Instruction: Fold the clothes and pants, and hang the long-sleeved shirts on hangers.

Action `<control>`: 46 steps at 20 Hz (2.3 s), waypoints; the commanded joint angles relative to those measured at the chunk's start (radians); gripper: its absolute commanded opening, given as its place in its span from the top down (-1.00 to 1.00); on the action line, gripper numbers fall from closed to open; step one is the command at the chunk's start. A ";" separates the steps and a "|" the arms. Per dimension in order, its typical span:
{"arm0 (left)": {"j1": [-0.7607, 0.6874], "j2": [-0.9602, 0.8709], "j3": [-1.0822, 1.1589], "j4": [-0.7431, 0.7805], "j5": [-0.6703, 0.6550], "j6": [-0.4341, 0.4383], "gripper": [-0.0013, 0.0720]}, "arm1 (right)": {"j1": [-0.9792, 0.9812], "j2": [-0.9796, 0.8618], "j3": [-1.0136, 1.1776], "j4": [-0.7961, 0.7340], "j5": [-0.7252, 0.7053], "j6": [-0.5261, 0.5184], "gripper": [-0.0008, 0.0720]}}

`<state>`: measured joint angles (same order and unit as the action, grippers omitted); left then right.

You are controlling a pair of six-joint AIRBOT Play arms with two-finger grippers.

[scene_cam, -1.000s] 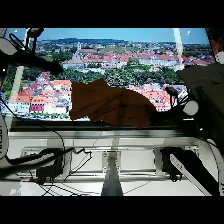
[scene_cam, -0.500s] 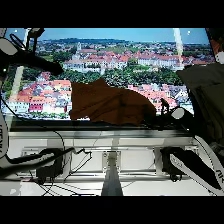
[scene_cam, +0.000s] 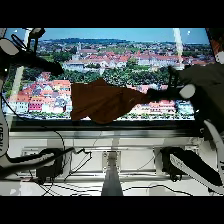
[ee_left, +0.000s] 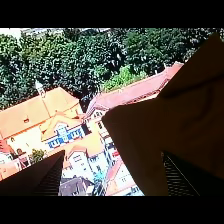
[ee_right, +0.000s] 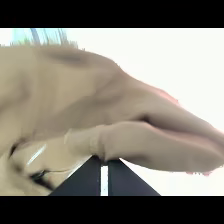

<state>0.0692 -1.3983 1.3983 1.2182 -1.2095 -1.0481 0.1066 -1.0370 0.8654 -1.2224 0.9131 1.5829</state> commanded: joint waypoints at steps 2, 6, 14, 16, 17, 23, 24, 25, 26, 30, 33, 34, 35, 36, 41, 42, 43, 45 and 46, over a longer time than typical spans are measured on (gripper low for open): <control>0.001 -0.021 0.000 0.001 -0.029 -0.058 -0.97 | -0.001 -0.002 0.277 -0.381 0.047 -0.015 0.94; -0.021 -0.108 -0.008 -0.024 -0.206 -0.083 -0.96 | -0.001 -0.011 0.303 -0.582 0.059 -0.034 0.94; -0.209 -0.166 -0.330 -0.408 -0.203 -0.067 -0.68 | -0.001 -0.071 0.301 -0.576 0.068 -0.032 0.94; -0.278 -0.166 -0.404 -0.411 -0.163 -0.067 -0.68 | -0.001 -0.072 0.301 -0.573 0.067 -0.032 0.94; -0.313 -0.167 -0.433 -0.411 -0.129 -0.066 -0.68 | -0.001 -0.072 0.301 -0.571 0.067 -0.032 0.94; -0.463 -0.167 -0.471 -0.412 0.045 -0.061 -0.68 | 0.000 -0.072 0.301 -0.554 0.068 -0.032 0.94; -0.486 -0.167 -0.471 -0.412 0.061 -0.061 -0.68 | 0.000 -0.072 0.301 -0.552 0.068 -0.032 0.94; -0.506 -0.167 -0.471 -0.412 0.079 -0.061 -0.68 | 0.000 -0.072 0.301 -0.550 0.068 -0.032 0.94; -0.525 -0.167 -0.471 -0.412 0.105 -0.061 -0.68 | 0.000 -0.072 0.301 -0.550 0.068 -0.032 0.94; -0.549 -0.166 -0.470 -0.412 0.166 -0.064 0.10 | 0.000 -0.072 0.301 -0.534 0.069 -0.032 0.94; -0.535 -0.166 -0.469 -0.412 0.109 -0.045 0.89 | 0.000 -0.072 0.301 -0.534 0.068 -0.032 0.94; -0.530 -0.164 -0.469 -0.413 0.073 -0.012 0.92 | 0.000 -0.072 0.301 -0.535 0.067 -0.032 0.94; -0.523 -0.164 -0.465 -0.424 0.028 0.022 0.92 | 0.000 -0.072 0.301 -0.535 0.067 -0.032 0.94; -0.510 -0.164 -0.456 -0.452 -0.024 0.059 0.92 | 0.000 -0.071 0.301 -0.535 0.067 -0.032 0.94; -0.322 -0.141 -0.341 -1.061 -0.259 0.229 0.92 | -0.001 -0.057 0.315 -0.585 0.066 -0.032 0.94; -0.265 -0.129 -0.316 -1.221 -0.292 0.257 0.93 | -0.001 -0.047 0.323 -0.592 0.066 -0.032 0.94; -0.201 -0.111 -0.287 -1.373 -0.314 0.290 0.93 | -0.001 -0.037 0.335 -0.596 0.066 -0.032 0.94; -0.070 -0.064 -0.235 -1.556 -0.312 0.331 0.93 | -0.001 -0.010 0.370 -0.597 0.065 -0.033 0.94; -0.005 -0.035 -0.216 -1.609 -0.313 0.333 0.93 | -0.001 0.006 0.391 -0.602 0.064 -0.033 0.94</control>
<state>-0.0944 -1.4876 1.1191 -0.0509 -1.4670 -0.7860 0.1055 -1.0626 1.2163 -1.8084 0.9787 1.5505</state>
